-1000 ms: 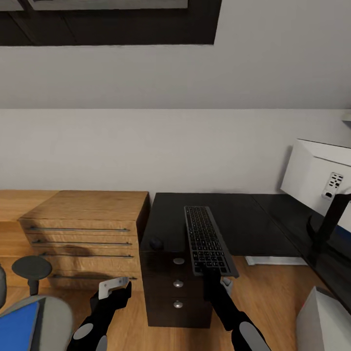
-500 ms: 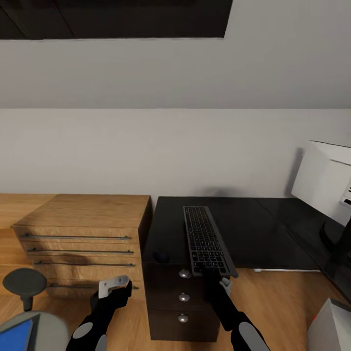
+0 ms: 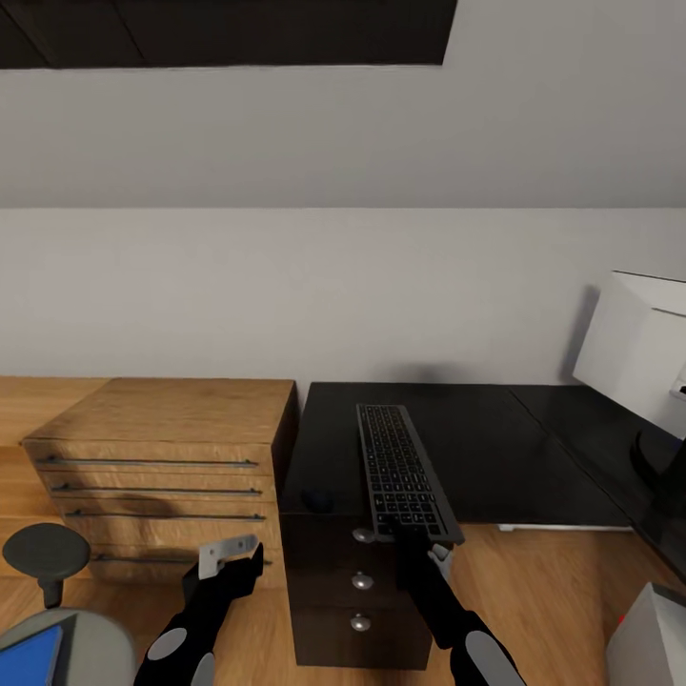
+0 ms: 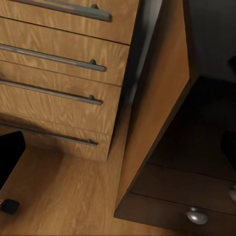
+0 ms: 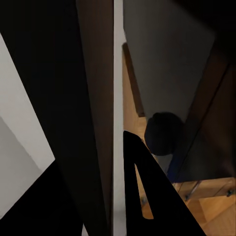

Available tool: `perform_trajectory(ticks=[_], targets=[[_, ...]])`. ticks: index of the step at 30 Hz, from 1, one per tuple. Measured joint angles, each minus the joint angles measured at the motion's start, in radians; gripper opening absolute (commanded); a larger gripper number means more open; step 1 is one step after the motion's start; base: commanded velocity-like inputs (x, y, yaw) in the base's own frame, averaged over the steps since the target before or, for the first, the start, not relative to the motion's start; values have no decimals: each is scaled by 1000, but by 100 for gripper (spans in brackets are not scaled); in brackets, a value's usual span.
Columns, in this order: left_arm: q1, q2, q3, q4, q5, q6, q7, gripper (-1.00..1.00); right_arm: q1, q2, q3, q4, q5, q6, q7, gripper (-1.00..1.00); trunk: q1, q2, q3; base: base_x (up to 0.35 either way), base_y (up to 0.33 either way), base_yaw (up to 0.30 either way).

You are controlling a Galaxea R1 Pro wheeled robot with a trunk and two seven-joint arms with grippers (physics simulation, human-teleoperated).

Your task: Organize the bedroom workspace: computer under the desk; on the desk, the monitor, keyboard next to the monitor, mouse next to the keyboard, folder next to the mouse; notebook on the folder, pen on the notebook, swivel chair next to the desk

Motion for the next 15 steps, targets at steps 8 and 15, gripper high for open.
perform_trajectory(ticks=[8, 15], targets=[[0, 0, 0, -1, 0, 0, 0, 100, 0, -1, -2, 0, -2, 0, 0, -100, 27, -49, -22, 0, 0, 0], [0, 4, 0, 7, -3, -3, -2, 100, 0, -3, -4, -4, -2, 2, -35, 100, 27, -49, -22, 0, 0, 0]])
